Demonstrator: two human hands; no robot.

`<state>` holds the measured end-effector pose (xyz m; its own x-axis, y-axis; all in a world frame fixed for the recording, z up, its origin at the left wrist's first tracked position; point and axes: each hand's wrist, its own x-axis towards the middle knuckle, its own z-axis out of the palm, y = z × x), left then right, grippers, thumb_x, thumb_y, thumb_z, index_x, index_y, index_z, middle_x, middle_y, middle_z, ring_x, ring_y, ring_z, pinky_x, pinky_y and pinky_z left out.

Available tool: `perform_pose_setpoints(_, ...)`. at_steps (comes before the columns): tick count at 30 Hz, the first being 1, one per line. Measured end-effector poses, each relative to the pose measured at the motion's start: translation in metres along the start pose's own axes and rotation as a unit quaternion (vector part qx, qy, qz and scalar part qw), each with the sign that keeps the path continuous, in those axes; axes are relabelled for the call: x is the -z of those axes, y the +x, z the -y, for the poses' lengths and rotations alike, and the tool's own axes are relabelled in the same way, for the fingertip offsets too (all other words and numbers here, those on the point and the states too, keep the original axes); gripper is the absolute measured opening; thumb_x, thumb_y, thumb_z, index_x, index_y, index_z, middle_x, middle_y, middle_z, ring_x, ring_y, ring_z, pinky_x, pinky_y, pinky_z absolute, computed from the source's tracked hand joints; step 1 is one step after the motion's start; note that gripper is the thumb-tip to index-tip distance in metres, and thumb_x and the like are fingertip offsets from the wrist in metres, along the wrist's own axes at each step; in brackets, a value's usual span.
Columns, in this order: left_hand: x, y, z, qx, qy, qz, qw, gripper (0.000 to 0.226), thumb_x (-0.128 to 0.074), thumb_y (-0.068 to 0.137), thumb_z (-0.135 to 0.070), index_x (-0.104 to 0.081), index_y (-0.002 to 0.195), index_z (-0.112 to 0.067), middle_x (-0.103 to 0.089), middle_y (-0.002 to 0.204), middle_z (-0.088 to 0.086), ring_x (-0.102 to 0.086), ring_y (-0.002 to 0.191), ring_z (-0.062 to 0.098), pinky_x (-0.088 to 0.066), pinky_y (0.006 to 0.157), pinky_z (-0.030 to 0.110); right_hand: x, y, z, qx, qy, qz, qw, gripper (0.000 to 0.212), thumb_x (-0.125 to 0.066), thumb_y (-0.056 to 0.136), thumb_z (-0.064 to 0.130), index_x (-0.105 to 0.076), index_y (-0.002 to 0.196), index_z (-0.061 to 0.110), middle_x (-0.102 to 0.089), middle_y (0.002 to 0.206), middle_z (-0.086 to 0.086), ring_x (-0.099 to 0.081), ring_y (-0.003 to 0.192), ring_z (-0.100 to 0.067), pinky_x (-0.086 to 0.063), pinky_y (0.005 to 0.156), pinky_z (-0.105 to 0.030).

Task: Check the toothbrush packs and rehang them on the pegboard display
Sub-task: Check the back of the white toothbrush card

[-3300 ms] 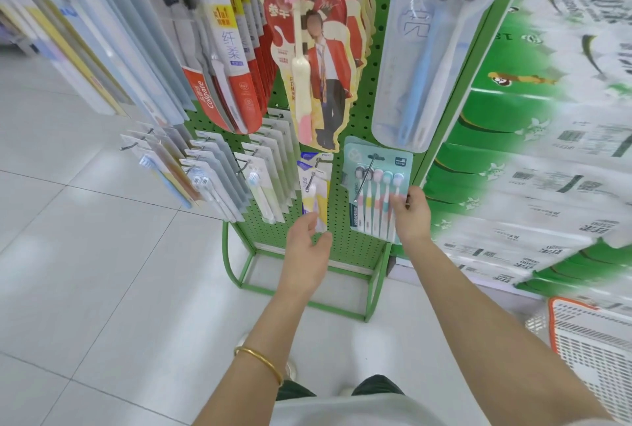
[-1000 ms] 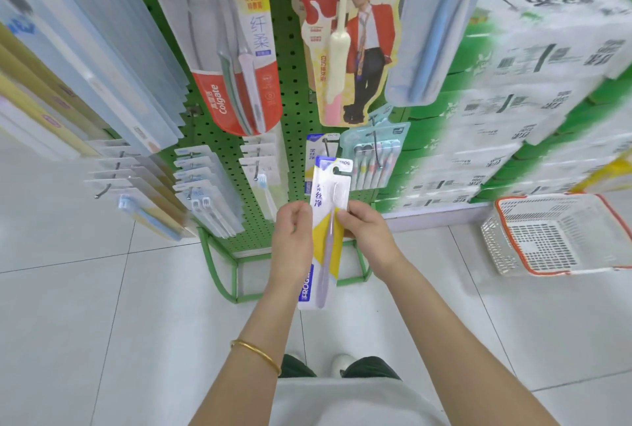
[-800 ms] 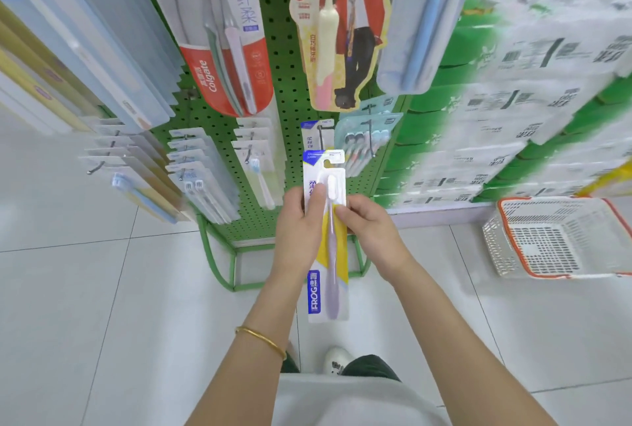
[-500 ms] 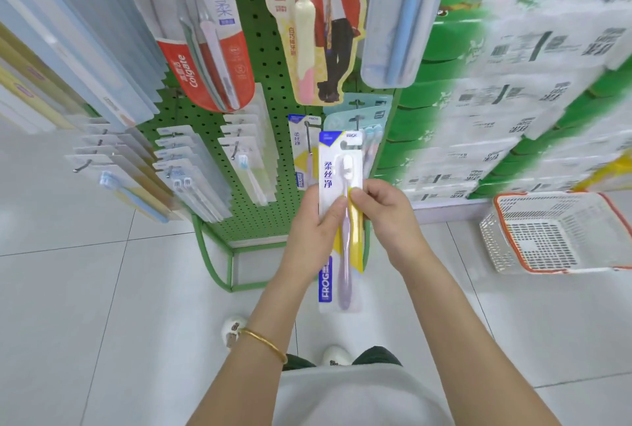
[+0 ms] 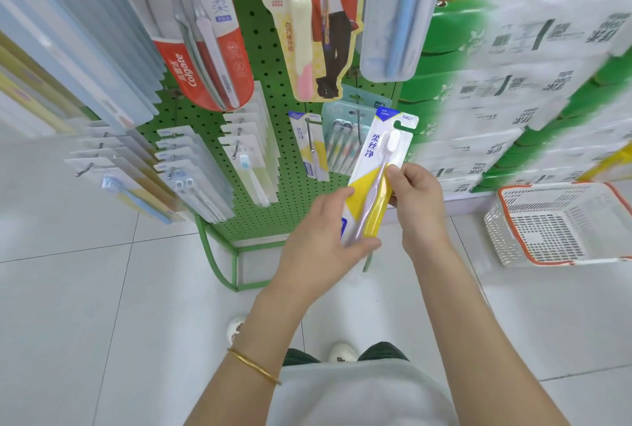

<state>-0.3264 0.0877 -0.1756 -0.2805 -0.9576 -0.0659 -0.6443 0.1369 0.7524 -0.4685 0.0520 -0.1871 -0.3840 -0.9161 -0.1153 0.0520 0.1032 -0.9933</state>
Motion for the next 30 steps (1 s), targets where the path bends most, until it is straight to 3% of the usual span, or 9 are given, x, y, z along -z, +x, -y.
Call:
perform_pose_setpoints(2,-0.004,-0.001,-0.007,-0.01,0.119,0.005,0.993,0.09,-0.075,0.075,-0.045,-0.023,0.145,-0.023,-0.036,0.137,-0.003,-0.043,0.122,0.017,-0.04,0.096,0.034,-0.004,-0.001,0.003,-0.005,0.004,-0.007,1.0,0.028,-0.054,0.082,0.029,-0.044,0.067,0.008,-0.038,0.067,-0.01,-0.035,0.066,-0.022,-0.036,0.066,-0.036)
perform_pose_setpoints(5,-0.008,0.0,-0.007,-0.016,0.145,0.011,0.989,0.087,-0.072,0.078,-0.028,-0.019,0.146,-0.02,-0.036,0.138,0.003,-0.042,0.124,0.023,-0.041,0.096,0.037,-0.004,-0.004,0.008,-0.01,0.022,0.017,1.0,0.031,-0.057,0.088,0.029,-0.052,0.073,0.002,-0.052,0.072,-0.014,-0.05,0.069,-0.024,-0.046,0.069,-0.038)
perform_pose_setpoints(8,-0.002,0.004,-0.006,0.009,-0.041,0.058,0.997,0.064,-0.051,0.084,-0.002,-0.028,0.137,-0.029,-0.048,0.123,-0.003,-0.056,0.111,0.018,-0.046,0.093,0.038,0.0,-0.008,0.011,-0.023,0.055,0.044,0.997,0.034,-0.042,0.1,0.031,-0.062,0.081,0.011,-0.065,0.092,-0.007,-0.061,0.088,-0.018,-0.053,0.076,-0.032)
perform_pose_setpoints(12,0.003,0.004,-0.011,0.094,-0.32,0.09,0.938,0.043,-0.041,0.091,0.012,-0.044,0.119,-0.021,-0.065,0.11,0.003,-0.07,0.092,0.018,-0.056,0.085,0.035,0.001,-0.012,0.008,-0.042,0.084,0.024,0.995,0.014,-0.047,0.099,0.021,-0.051,0.091,0.011,-0.066,0.086,-0.005,-0.063,0.081,-0.018,-0.054,0.075,-0.033)
perform_pose_setpoints(14,0.003,0.003,-0.01,0.109,-0.374,0.098,0.916,0.03,-0.046,0.094,0.007,-0.05,0.115,-0.015,-0.07,0.102,0.01,-0.071,0.085,0.023,-0.057,0.079,0.037,0.002,-0.013,0.005,-0.038,0.073,0.035,0.996,0.002,-0.052,0.095,0.011,-0.051,0.096,0.011,-0.066,0.079,-0.005,-0.062,0.074,-0.019,-0.052,0.076,-0.035)
perform_pose_setpoints(17,0.001,0.002,-0.008,0.135,-0.381,0.073,0.912,0.01,-0.052,0.097,-0.01,-0.059,0.104,-0.013,-0.073,0.09,0.017,-0.071,0.075,0.026,-0.058,0.067,0.034,0.005,-0.015,0.006,-0.013,0.064,0.074,0.995,0.008,-0.054,0.093,0.003,-0.058,0.1,0.004,-0.066,0.078,-0.01,-0.061,0.074,-0.021,-0.052,0.076,-0.034)
perform_pose_setpoints(22,0.005,0.011,-0.011,0.165,-0.326,0.004,0.931,0.028,-0.057,0.093,-0.04,-0.065,0.092,-0.014,-0.073,0.092,0.007,-0.07,0.085,0.024,-0.054,0.082,0.041,0.006,-0.021,0.01,0.022,0.064,0.136,0.988,0.008,-0.054,0.091,-0.002,-0.06,0.093,0.003,-0.07,0.068,0.004,-0.064,0.063,-0.009,-0.051,0.062,-0.02)
perform_pose_setpoints(27,0.024,0.028,-0.017,0.125,-0.361,-0.093,0.919,0.015,-0.058,0.094,-0.03,-0.063,0.094,-0.016,-0.072,0.089,0.002,-0.067,0.079,0.017,-0.053,0.075,0.037,0.006,-0.027,0.009,0.03,0.052,0.198,0.978,0.01,-0.056,0.09,-0.002,-0.063,0.096,0.002,-0.07,0.079,-0.009,-0.066,0.073,-0.017,-0.053,0.07,-0.024)
perform_pose_setpoints(30,0.033,0.035,-0.018,0.093,-0.37,-0.131,0.915,0.008,-0.06,0.093,-0.02,-0.063,0.097,-0.013,-0.069,0.089,0.001,-0.065,0.077,0.013,-0.053,0.071,0.029,0.005,-0.028,0.009,0.028,0.061,0.215,0.974,0.012,-0.056,0.089,-0.003,-0.064,0.093,0.005,-0.071,0.078,-0.005,-0.066,0.072,-0.015,-0.053,0.07,-0.023)
